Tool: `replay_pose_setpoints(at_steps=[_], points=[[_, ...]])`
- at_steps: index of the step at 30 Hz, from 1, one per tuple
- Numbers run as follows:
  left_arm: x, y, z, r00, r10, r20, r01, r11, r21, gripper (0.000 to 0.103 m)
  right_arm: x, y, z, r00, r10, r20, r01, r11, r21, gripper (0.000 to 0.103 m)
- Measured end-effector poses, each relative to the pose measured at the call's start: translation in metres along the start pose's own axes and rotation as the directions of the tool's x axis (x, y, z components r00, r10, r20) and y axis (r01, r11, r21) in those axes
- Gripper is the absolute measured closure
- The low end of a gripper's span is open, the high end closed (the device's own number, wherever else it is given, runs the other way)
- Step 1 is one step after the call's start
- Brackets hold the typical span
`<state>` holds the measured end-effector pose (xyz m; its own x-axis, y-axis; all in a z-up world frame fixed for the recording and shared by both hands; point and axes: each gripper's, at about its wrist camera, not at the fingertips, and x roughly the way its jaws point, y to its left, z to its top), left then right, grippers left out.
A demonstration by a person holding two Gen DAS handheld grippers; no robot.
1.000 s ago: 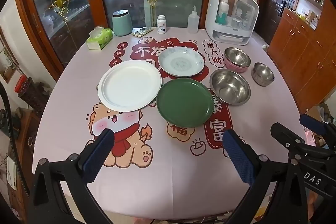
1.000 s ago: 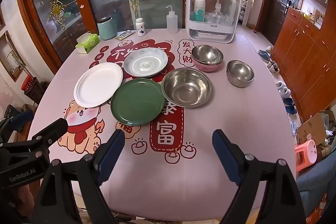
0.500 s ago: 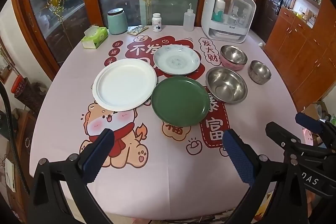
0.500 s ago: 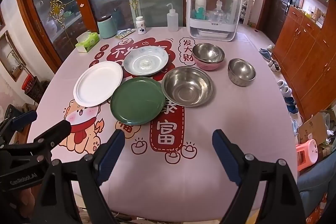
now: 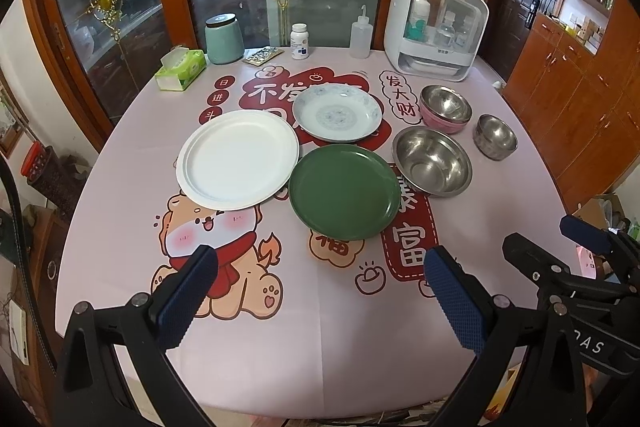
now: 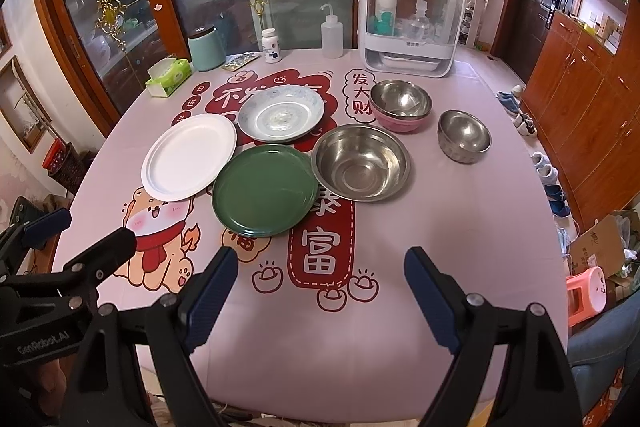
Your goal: Organize plates and bowls
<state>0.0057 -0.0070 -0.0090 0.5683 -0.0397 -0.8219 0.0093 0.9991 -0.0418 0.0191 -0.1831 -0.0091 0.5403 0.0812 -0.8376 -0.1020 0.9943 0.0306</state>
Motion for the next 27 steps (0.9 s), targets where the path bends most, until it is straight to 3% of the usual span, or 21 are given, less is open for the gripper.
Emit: replay_pose_setpoints(at_steps=[27], points=[[0.0035,0.0021,0.0012,1.000,0.007,-0.004,-0.007,1.000,-0.007,0.001,0.0007,0.0010,0.0017,1.000,0.001,0.001,-0.001,1.000,0.002,0.017]])
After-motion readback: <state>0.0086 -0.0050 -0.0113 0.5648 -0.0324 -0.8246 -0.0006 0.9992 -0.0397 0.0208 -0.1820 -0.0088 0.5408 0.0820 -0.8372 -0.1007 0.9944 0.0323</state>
